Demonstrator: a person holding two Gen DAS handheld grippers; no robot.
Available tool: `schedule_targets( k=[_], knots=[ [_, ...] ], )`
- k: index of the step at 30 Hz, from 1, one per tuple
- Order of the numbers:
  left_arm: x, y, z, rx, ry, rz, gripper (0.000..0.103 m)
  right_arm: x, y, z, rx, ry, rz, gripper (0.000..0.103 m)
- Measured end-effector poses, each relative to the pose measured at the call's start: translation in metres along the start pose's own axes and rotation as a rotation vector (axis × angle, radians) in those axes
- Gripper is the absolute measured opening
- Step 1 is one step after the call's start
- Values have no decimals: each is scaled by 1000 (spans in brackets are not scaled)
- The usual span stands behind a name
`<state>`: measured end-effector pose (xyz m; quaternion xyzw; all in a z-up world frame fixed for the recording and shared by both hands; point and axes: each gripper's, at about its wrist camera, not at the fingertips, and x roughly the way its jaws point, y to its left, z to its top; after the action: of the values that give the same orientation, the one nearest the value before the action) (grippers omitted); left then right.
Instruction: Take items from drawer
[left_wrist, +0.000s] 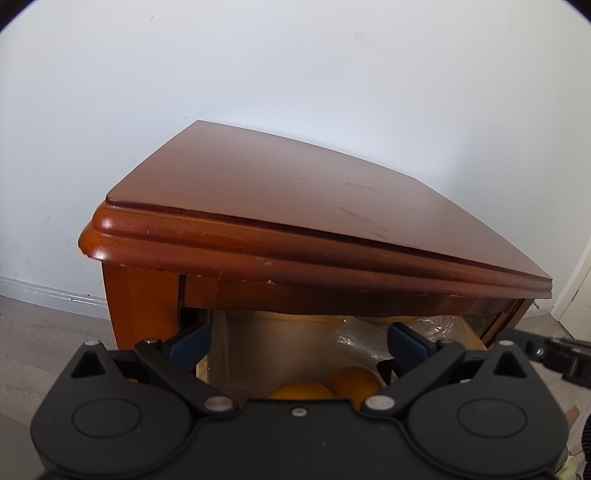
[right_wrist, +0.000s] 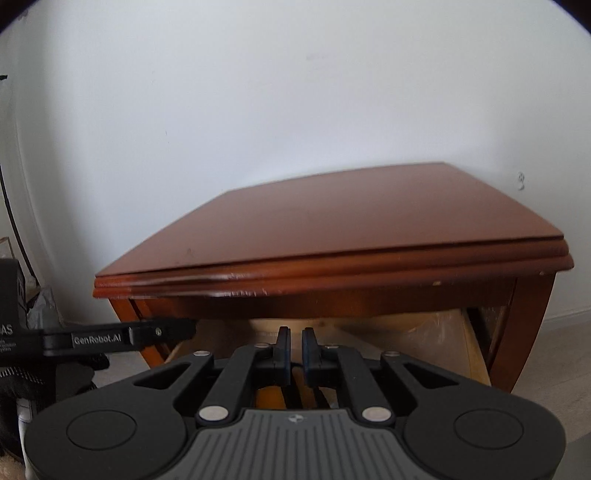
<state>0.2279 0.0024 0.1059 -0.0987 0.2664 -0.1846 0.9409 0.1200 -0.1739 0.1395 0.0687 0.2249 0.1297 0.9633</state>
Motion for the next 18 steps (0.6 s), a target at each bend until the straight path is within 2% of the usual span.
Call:
schedule_targets(
  k=[3, 5, 9, 11, 18],
  knots=[
    [0, -1, -3, 1, -2, -2, 103, 18, 0, -6, -40, 105, -6, 15],
    [-3, 1, -4, 3, -5, -6, 103, 28, 3, -8, -75, 158, -2, 32],
    [-9, 6, -7, -7, -11, -7, 103, 46, 13, -9, -145, 233, 8, 37],
    [-9, 9, -6, -16, -9, -2, 103, 55, 20, -8, -184, 262, 6, 45],
    [-3, 25, 1, -51, 38, 8, 103, 83, 38, -8, -283, 381, -18, 46]
  ],
)
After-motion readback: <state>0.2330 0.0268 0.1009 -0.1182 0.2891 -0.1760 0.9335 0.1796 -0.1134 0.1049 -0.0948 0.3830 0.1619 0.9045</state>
